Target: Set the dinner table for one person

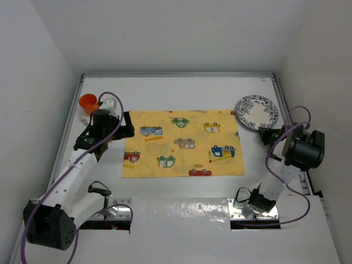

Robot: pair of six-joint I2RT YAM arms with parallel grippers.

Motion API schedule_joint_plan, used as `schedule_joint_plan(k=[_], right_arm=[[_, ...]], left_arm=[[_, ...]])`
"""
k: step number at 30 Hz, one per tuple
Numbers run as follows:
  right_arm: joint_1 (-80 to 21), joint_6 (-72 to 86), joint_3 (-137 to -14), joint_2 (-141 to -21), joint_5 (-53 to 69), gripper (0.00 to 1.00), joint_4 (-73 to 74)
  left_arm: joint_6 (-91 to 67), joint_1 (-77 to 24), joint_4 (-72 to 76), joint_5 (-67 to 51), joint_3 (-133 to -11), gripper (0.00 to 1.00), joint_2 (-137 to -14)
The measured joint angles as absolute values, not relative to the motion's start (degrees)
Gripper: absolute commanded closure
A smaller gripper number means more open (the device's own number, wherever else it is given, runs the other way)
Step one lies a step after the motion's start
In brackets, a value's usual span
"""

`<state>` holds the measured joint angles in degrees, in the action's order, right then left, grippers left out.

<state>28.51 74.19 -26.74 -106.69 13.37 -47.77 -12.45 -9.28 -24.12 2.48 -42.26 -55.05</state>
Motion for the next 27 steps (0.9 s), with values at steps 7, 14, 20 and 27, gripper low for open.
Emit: schedule_joint_plan(k=[7, 14, 20, 27], right_arm=[[28.5, 71.2, -28.0, -103.3, 15.1, 1.0, -41.5], [28.4, 68.3, -28.0, -95.4, 19.6, 1.0, -35.9], [27.5, 68.2, -27.6, -86.5, 27.9, 1.0, -35.7], [13.6, 58.2, -28.8, -75.8, 34.2, 1.0, -22.8]], left_arm=[[-12.4, -9.3, -23.9, 2.5, -42.3, 0.0, -55.2], [-12.4, -9.3, -23.5, 2.2, -42.3, 0.0, -55.2], [-12.3, -9.3, -23.0, 0.8, -42.3, 0.0, -55.2], [-12.3, -9.3, -22.9, 0.1, -42.3, 0.0, -55.2]])
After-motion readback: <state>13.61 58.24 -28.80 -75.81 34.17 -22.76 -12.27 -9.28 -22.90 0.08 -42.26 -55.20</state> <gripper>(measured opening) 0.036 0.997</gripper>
